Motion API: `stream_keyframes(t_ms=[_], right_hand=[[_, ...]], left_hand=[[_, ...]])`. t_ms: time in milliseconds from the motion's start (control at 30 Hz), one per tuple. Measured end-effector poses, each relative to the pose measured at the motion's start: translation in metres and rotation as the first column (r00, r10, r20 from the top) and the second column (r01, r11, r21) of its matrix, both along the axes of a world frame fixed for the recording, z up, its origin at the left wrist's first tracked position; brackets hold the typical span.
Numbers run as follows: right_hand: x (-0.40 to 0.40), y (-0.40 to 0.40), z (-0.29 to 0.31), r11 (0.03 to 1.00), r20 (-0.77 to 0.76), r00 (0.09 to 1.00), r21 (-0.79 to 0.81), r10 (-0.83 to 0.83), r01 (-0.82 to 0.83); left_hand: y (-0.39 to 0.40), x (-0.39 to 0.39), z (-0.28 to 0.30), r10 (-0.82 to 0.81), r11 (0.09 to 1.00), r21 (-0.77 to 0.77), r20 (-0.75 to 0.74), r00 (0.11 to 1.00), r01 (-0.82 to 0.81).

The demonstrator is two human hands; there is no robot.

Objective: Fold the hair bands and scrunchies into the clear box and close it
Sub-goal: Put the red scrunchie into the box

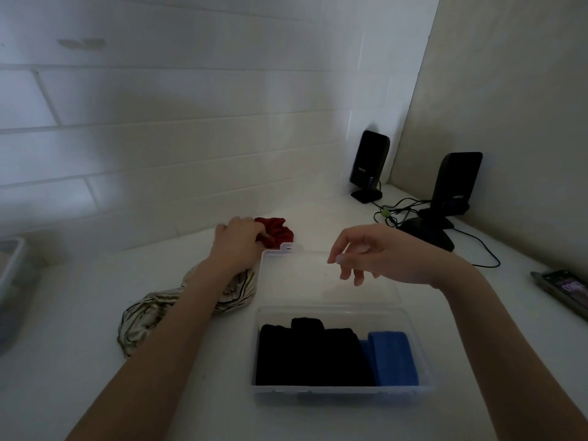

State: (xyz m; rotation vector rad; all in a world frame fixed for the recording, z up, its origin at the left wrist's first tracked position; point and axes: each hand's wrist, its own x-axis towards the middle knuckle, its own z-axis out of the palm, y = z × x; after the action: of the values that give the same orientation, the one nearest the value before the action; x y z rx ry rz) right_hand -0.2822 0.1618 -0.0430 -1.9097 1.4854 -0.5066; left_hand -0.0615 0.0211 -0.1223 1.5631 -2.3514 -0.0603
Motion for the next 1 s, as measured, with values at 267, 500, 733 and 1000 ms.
stream_keyframes(t_ms=[267, 500, 733, 1000], right_hand=[[0.012, 0.004, 0.007, 0.961, 0.321, 0.941, -0.206, -0.111, 0.184], [0.03, 0.002, -0.002, 0.907, 0.432, 0.891, -0.305, -0.141, 0.292], [0.036, -0.004, -0.012, 0.834, 0.236, 0.945, -0.452, -0.229, 0.315], [0.04, 0.003, -0.001, 0.877, 0.458, 0.884, -0.385, -0.089, 0.288]], left_hand=[[0.071, -0.011, 0.103, -0.26, 0.94, -0.071, -0.785, 0.563, 0.335], [0.088, -0.027, 0.096, 0.1, 0.707, 0.094, -0.994, 0.032, 0.701], [0.089, -0.021, 0.064, -0.132, 0.783, 0.062, -0.956, 0.263, 0.619], [0.098, -0.011, 0.06, -0.21, 0.785, 0.047, -0.918, 0.337, 0.617]])
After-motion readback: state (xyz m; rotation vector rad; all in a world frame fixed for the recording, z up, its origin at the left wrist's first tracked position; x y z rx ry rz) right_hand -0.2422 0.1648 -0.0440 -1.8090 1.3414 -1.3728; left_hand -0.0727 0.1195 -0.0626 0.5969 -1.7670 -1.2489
